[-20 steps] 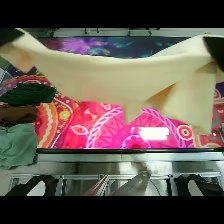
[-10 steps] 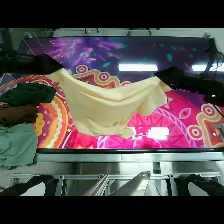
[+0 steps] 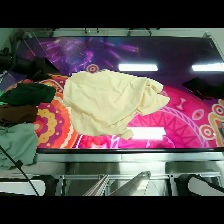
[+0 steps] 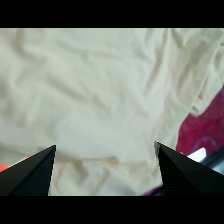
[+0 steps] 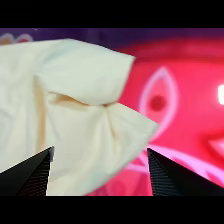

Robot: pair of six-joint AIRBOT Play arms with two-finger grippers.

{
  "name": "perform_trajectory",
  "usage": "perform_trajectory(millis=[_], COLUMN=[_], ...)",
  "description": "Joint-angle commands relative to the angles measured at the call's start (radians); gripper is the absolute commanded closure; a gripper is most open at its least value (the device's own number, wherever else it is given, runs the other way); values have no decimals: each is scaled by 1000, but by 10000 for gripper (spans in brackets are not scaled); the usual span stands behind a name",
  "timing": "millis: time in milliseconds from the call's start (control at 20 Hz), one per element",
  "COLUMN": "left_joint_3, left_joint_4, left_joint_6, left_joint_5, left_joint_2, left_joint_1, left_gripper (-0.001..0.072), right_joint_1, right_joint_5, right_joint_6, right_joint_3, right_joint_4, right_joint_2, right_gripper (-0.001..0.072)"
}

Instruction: Fold the shirts.

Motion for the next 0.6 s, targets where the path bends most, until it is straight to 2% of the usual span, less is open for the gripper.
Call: perform_trajectory(millis=[0, 50, 300, 550], left_joint_3=[-216, -329, -790, -979], left_joint_4=[-2, -2, -3, -4], left_joint_6=[-62, -62, -81, -110], left_joint_5=[-111, -92, 107, 311], left_joint_2=[68, 112, 293, 302], left_joint_1=[-21, -51, -222, -420], left_gripper=[-6, -6, -6, 5], right_joint_1=[-78, -74, -19, 67], right_joint_5=[48, 63, 86, 59], right_joint_6=[16, 14, 7, -23], right_joint_3=[3, 4, 5, 20], right_joint_4=[-115, -108, -83, 11], right_joint_2=[-99, -143, -317, -382], right_gripper=[202, 303, 295, 295])
